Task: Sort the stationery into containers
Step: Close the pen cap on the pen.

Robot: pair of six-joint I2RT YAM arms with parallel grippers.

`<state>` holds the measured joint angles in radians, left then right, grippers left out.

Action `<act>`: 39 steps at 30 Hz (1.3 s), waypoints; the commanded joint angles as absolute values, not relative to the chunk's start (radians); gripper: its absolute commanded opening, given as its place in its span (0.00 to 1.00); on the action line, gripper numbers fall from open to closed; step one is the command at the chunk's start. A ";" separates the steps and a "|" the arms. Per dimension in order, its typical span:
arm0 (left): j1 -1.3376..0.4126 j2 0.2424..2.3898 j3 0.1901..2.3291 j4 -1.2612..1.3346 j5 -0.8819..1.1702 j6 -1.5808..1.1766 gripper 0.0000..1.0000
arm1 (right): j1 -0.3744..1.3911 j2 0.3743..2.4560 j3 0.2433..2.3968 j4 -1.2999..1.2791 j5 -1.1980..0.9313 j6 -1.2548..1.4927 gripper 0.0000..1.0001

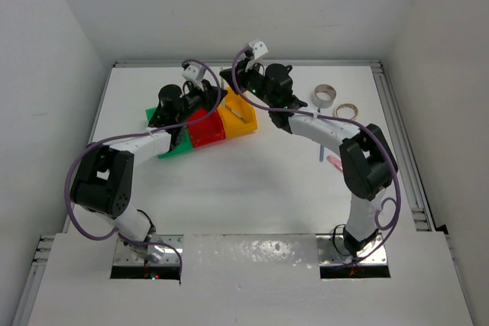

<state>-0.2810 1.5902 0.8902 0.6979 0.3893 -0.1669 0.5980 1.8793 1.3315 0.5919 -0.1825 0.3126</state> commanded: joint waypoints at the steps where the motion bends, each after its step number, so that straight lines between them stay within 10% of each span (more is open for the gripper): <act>1: -0.247 1.508 1.055 1.184 0.284 -0.212 0.00 | 0.655 1.988 1.204 0.181 -0.268 0.275 0.00; 35: -0.244 1.486 1.006 1.065 0.357 -0.198 0.00 | 0.588 1.821 1.190 0.241 -0.247 0.282 0.00; 39: -0.244 1.489 1.006 1.011 0.484 -0.184 0.00 | 0.526 1.740 1.196 0.271 -0.278 0.327 0.34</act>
<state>-0.2417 1.4948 1.0119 1.0283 0.3721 -0.1909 0.5716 1.8332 1.1477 0.2012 -0.2497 0.2947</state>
